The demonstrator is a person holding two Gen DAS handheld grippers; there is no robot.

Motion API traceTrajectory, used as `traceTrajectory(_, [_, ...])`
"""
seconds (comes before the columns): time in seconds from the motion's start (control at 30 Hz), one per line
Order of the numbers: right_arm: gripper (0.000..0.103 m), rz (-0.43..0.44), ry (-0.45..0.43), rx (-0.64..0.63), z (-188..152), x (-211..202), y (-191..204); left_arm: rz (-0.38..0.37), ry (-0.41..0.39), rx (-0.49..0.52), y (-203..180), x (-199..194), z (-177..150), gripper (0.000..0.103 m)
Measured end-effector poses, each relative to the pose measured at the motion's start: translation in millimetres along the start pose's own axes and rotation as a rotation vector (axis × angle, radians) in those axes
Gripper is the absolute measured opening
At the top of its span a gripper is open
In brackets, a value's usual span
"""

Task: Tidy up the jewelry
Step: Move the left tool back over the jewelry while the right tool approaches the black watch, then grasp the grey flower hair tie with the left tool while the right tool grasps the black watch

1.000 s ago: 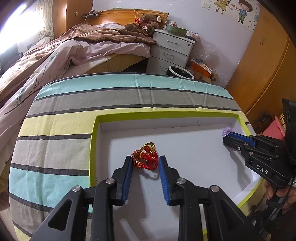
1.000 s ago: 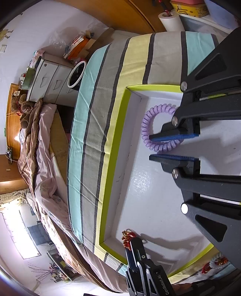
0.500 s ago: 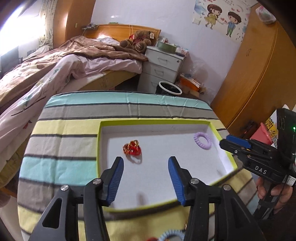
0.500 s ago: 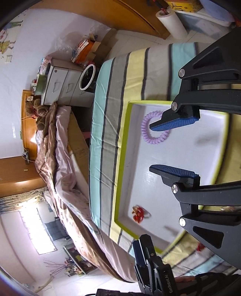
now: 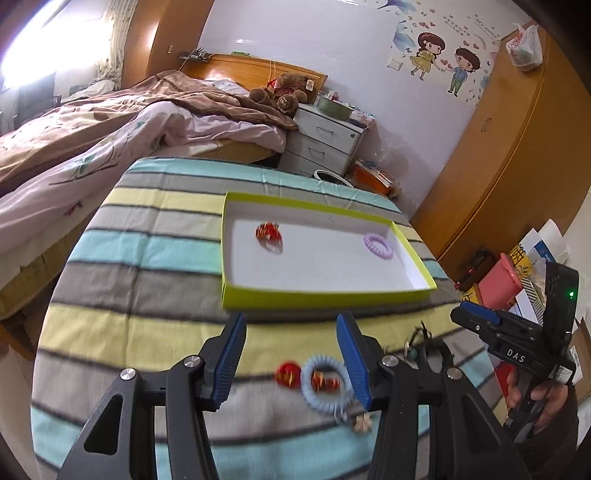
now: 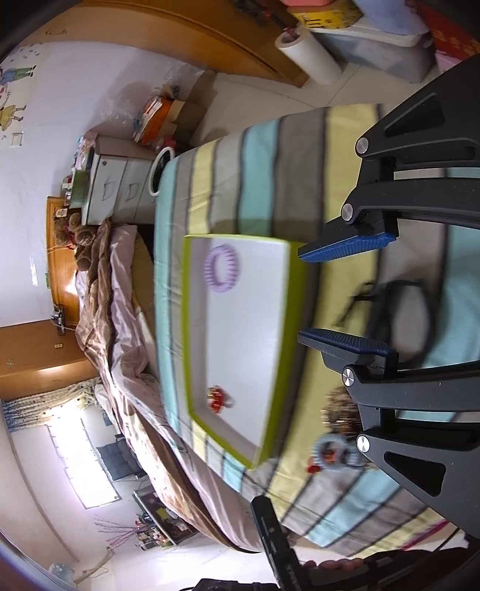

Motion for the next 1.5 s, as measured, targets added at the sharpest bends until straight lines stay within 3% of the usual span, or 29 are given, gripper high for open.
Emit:
traceTrajectory(0.37, [0.039,-0.003,0.069,0.056,-45,-1,-13,-0.022,0.041,-0.044,9,-11,-43,0.051])
traceTrajectory(0.77, [0.039,0.024,0.114,0.076,-50,13,-10,-0.049,0.074,-0.027,-3,-11,-63,0.051])
traceTrajectory(0.93, [0.038,-0.004,0.138,0.067,-50,16,-6,-0.051,0.086,-0.003,-11,-9,-67,0.051])
traceTrajectory(1.0, [0.023,-0.009,0.137,0.058,-49,15,-4,-0.059,0.092,0.008,-16,-8,-68,0.051])
traceTrajectory(1.3, [0.013,-0.026,0.096,0.085,-51,8,-7,-0.061,0.131,0.059,-35,1,-76,0.051])
traceTrajectory(1.5, [0.013,-0.005,0.070,0.145,-59,-2,-15,-0.005,0.114,0.216,-60,5,-79,0.051])
Point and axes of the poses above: each gripper's, at about its wrist camera, not at the fingertips, and x roughly the way its jaws point, y to its left, z to its top, the point moved 3 cm from there along x, roughly the way its jaws point
